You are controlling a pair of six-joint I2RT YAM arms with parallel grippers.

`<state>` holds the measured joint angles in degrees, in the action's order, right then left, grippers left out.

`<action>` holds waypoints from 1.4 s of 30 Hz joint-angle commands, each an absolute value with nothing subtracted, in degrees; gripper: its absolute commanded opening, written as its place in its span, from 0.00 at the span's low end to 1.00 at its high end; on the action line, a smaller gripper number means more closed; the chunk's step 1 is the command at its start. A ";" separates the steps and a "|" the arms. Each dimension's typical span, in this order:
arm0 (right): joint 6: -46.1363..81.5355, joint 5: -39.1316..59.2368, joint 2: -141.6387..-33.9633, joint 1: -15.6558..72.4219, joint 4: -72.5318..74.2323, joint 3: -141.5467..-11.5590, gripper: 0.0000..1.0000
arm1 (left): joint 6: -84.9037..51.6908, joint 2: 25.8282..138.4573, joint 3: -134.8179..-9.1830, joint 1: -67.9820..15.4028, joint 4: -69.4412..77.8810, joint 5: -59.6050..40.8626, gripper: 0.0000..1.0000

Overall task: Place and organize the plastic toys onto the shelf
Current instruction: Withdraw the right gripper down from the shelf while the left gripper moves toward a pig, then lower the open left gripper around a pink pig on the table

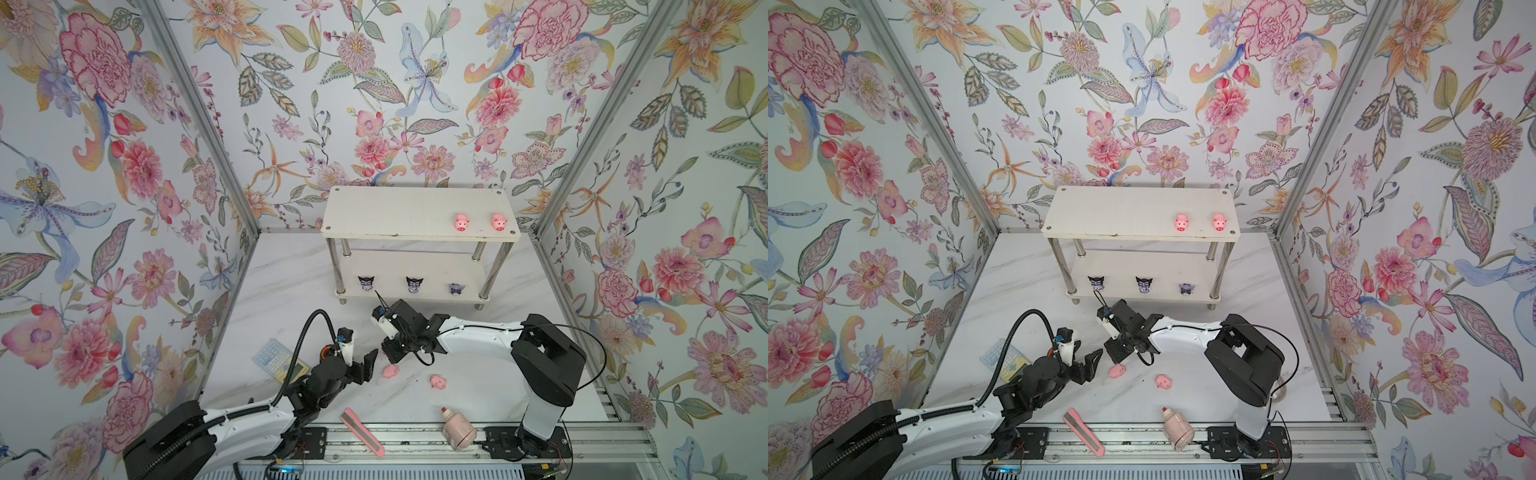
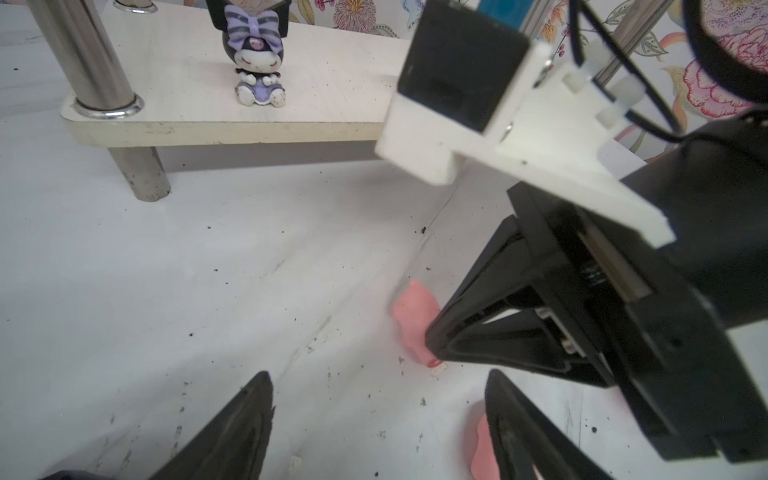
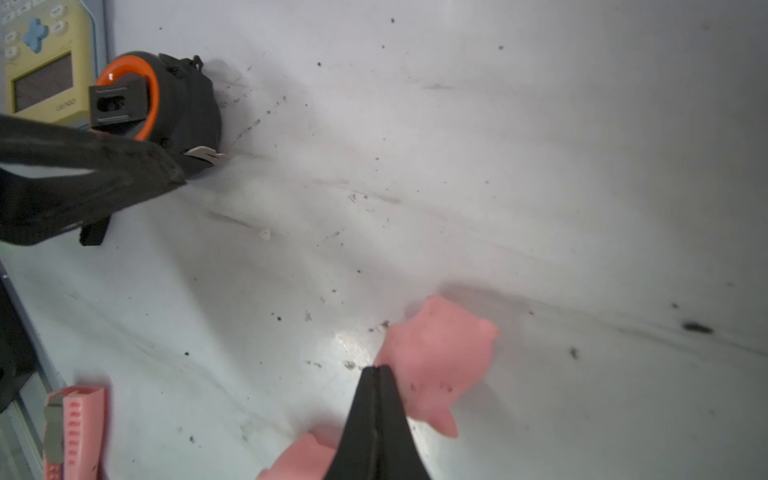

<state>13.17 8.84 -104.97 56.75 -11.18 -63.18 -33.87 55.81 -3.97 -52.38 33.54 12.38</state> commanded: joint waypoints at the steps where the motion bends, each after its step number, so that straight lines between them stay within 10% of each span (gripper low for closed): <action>1: 13.97 10.26 -107.87 58.03 -11.38 -65.42 0.00 | -33.05 55.28 -4.95 -51.68 33.57 13.01 0.81; 26: 15.18 -3.39 -79.90 51.58 -10.84 -52.38 0.00 | -31.34 70.35 -12.10 -51.67 36.36 7.42 0.90; 42: 16.70 -1.43 -72.75 47.36 -7.91 -43.88 0.00 | -32.92 88.45 -21.52 -51.06 36.39 7.06 0.55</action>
